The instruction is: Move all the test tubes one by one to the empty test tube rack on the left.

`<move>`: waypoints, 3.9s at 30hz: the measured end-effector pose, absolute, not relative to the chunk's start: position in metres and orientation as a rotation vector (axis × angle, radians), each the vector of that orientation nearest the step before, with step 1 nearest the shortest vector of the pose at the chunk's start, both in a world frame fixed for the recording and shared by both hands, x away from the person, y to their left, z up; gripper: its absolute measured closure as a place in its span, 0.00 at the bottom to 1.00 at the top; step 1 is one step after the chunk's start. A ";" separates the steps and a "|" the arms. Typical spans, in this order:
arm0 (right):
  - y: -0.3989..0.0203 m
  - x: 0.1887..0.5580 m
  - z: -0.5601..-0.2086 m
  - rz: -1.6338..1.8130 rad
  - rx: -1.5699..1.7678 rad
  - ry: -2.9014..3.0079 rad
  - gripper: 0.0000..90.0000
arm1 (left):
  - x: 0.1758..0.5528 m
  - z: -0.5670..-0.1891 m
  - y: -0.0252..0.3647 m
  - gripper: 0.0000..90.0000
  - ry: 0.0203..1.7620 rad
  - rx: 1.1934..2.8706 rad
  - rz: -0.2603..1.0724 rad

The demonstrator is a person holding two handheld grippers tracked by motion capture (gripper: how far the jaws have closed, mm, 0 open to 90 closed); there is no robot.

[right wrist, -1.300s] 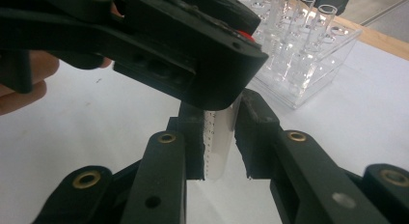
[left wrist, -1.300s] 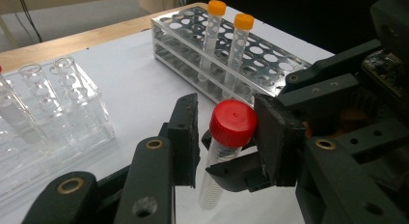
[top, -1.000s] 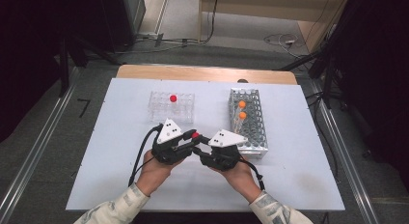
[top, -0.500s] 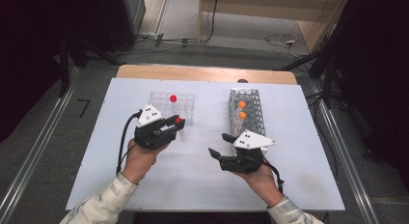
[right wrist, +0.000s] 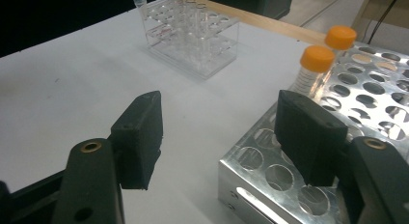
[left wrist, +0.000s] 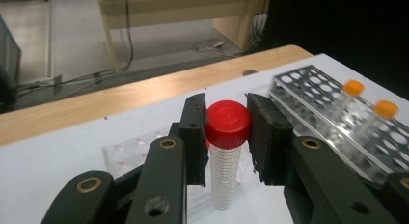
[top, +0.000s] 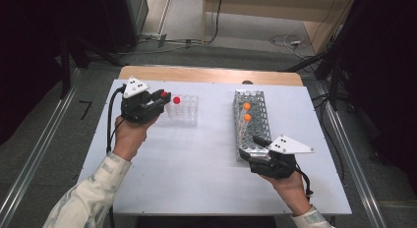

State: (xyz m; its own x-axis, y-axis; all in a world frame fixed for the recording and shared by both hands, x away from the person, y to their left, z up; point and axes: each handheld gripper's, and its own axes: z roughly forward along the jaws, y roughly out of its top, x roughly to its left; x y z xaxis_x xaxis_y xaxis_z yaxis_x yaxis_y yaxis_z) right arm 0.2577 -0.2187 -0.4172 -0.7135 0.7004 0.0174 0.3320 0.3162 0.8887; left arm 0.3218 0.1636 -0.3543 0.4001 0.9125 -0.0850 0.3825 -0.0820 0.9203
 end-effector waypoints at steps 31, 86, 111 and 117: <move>-0.226 0.257 -0.414 1.387 0.936 2.175 0.38 | 0.364 -0.393 0.157 0.77 1.204 1.692 0.770; -0.195 0.326 -0.450 1.155 1.246 1.998 0.64 | 0.284 -0.414 0.130 0.15 1.173 1.716 0.555; -0.181 0.332 -0.445 1.075 1.260 1.998 0.80 | 0.281 -0.416 0.123 0.16 1.153 1.736 0.537; -0.184 0.321 -0.417 1.145 1.197 1.932 0.80 | 0.280 -0.415 0.122 0.17 1.144 1.732 0.534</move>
State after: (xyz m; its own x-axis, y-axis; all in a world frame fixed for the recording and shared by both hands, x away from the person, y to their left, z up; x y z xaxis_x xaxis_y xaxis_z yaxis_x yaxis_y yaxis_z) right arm 0.3215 -0.1844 -0.4170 -0.4232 0.9052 -0.0401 0.3994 0.2261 0.8885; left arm 0.2797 0.1216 -0.4152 0.4649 0.8745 -0.1382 0.4558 -0.1026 0.8841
